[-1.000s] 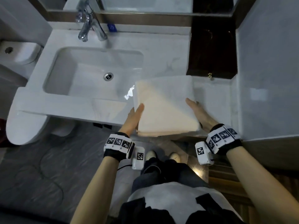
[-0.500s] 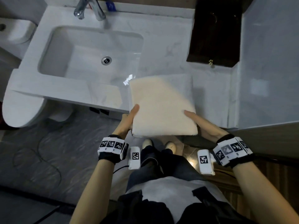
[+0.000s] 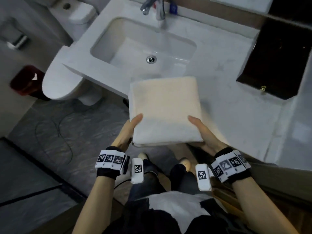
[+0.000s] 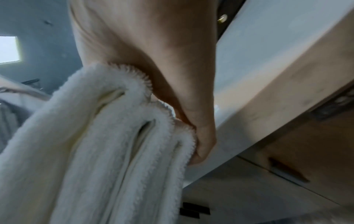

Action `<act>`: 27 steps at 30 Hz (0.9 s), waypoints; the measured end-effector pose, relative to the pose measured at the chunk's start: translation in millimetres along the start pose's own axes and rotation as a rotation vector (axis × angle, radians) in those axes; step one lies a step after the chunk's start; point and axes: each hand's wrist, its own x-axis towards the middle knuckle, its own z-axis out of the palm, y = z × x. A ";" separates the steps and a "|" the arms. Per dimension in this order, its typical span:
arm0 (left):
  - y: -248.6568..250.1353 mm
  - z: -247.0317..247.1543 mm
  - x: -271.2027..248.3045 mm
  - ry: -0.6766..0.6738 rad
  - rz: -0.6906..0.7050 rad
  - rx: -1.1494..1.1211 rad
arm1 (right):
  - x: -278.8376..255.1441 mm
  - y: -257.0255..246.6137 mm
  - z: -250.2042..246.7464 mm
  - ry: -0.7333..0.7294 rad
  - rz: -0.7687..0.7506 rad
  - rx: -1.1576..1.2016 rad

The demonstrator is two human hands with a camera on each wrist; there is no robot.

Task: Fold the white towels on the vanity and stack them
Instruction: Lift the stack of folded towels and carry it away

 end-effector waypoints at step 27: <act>80.6 -396.0 1.8 0.254 0.168 -0.282 | 171.7 -85.0 424.1 -0.296 -0.117 -0.194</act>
